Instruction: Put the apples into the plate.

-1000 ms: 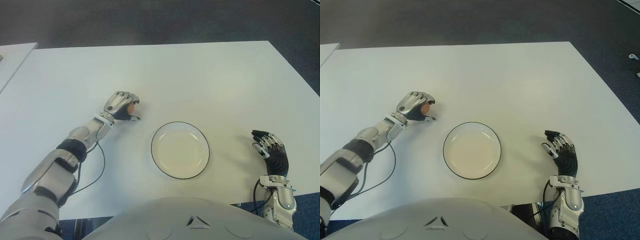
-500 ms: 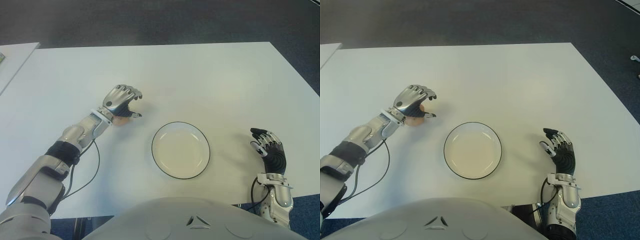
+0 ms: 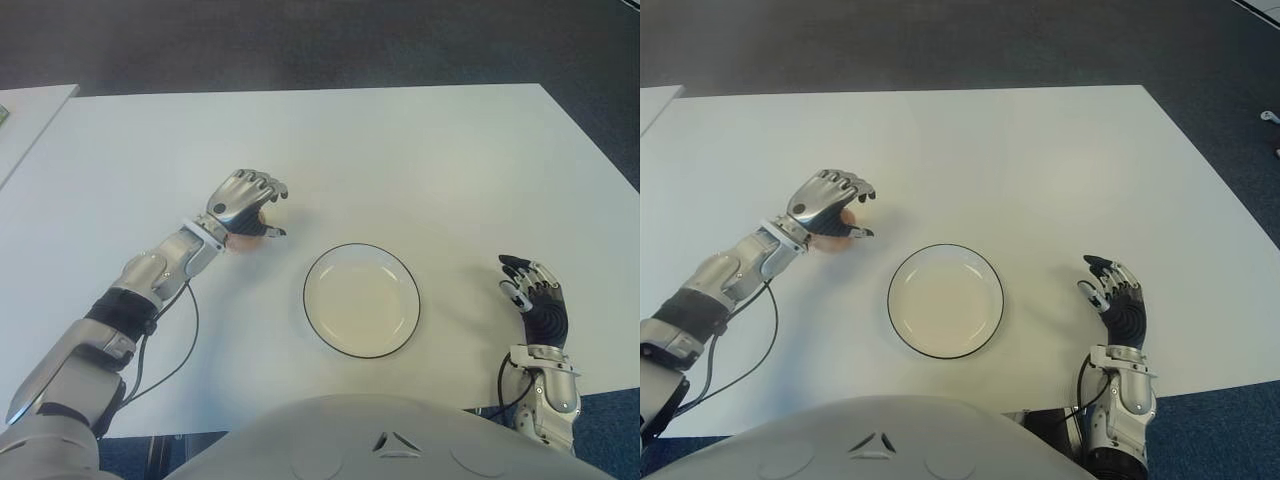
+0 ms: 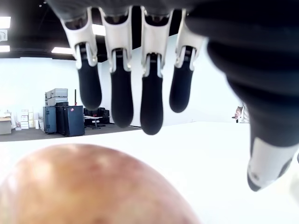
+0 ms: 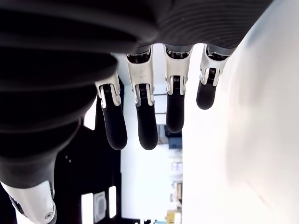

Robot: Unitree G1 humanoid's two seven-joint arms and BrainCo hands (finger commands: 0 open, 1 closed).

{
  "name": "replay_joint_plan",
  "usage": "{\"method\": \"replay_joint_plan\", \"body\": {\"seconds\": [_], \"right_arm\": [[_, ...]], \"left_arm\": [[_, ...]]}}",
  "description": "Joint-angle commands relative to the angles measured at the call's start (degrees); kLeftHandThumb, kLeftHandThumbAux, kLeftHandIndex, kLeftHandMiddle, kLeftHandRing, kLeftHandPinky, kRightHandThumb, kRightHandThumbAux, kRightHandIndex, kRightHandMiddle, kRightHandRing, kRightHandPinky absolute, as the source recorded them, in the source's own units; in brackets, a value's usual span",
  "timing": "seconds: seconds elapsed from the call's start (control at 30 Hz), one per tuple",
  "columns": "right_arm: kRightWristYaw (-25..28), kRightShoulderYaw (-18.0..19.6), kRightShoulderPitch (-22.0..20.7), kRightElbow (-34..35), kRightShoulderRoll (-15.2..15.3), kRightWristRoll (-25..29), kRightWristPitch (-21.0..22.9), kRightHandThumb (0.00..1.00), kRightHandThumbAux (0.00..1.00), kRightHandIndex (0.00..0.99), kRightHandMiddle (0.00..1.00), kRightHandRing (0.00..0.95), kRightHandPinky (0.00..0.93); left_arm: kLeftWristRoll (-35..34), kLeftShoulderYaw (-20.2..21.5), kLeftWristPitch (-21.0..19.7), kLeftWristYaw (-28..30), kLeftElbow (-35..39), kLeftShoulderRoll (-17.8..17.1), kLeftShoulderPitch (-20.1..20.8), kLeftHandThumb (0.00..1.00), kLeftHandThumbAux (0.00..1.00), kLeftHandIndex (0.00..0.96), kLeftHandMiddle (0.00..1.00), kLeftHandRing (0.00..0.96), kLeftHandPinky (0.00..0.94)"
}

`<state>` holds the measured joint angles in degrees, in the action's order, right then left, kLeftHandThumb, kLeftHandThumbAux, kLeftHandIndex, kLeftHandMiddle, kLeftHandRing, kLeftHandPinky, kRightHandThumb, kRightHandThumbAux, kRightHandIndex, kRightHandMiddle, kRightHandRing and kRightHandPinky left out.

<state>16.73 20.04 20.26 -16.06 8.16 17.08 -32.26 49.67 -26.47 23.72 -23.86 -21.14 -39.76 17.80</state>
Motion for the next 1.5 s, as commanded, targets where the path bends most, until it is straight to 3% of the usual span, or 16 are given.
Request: {"method": "replay_joint_plan", "body": {"seconds": [0.03, 0.9, 0.97, 1.0, 1.03, 1.1, 1.13, 1.2, 1.3, 1.5], "right_arm": [[-0.28, -2.01, 2.30, -3.49, -2.80, -0.85, 2.54, 0.261, 0.666, 0.367, 0.350, 0.235, 0.179], [-2.37, -4.09, 3.40, -1.89, -2.83, -1.82, 3.80, 0.285, 0.622, 0.384, 0.347, 0.222, 0.140], [-2.48, -4.20, 3.47, -1.83, -2.75, -1.87, 3.86, 0.285, 0.620, 0.383, 0.349, 0.222, 0.129], [-2.54, -4.25, 3.50, -1.83, -2.72, -1.89, 3.89, 0.285, 0.619, 0.383, 0.349, 0.222, 0.127], [-2.59, -4.29, 3.53, -1.83, -2.69, -1.88, 3.90, 0.286, 0.619, 0.384, 0.350, 0.222, 0.121], [-2.67, -4.37, 3.56, -1.85, -2.65, -1.86, 3.93, 0.287, 0.618, 0.384, 0.353, 0.222, 0.114], [-2.62, -4.45, 3.65, -1.76, -2.69, -1.72, 4.02, 0.287, 0.617, 0.385, 0.353, 0.222, 0.113], [-2.34, -4.61, 3.76, -1.66, -2.78, -1.31, 4.20, 0.287, 0.609, 0.386, 0.358, 0.226, 0.117], [-2.26, -4.74, 3.74, -1.68, -2.83, -1.12, 4.21, 0.286, 0.603, 0.388, 0.362, 0.230, 0.123], [-2.47, -5.02, 3.95, -1.59, -2.74, -1.59, 4.14, 0.279, 0.602, 0.380, 0.355, 0.227, 0.131]], "left_arm": [[1.10, 0.67, -0.50, 2.08, 0.61, -0.59, -1.33, 0.855, 0.666, 0.401, 0.540, 0.835, 0.786], [2.70, 3.07, -0.96, 1.89, 4.88, -0.27, -3.29, 0.854, 0.663, 0.409, 0.556, 0.808, 0.780], [2.91, 3.46, -1.47, 2.33, 5.50, -0.19, -3.66, 0.844, 0.662, 0.414, 0.528, 0.623, 0.603], [3.10, 3.63, -2.42, 3.36, 6.09, -0.15, -3.96, 0.842, 0.662, 0.414, 0.524, 0.597, 0.579], [3.26, 3.75, -3.08, 4.09, 6.50, -0.11, -4.17, 0.711, 0.574, 0.370, 0.423, 0.448, 0.433], [3.67, 3.90, -4.87, 5.99, 7.57, -0.13, -4.64, 0.554, 0.473, 0.300, 0.271, 0.244, 0.233], [4.31, 4.00, -6.79, 8.24, 8.93, -0.44, -5.24, 0.529, 0.458, 0.285, 0.240, 0.206, 0.195], [5.96, 4.11, -10.82, 12.94, 11.59, -0.95, -6.19, 0.426, 0.365, 0.138, 0.098, 0.084, 0.079], [7.39, 4.50, -13.97, 16.21, 13.93, -1.12, -7.06, 0.352, 0.286, 0.047, 0.032, 0.027, 0.026], [10.05, 4.84, -15.80, 15.76, 13.89, -1.96, -6.84, 0.272, 0.180, 0.004, 0.003, 0.002, 0.002]]}}
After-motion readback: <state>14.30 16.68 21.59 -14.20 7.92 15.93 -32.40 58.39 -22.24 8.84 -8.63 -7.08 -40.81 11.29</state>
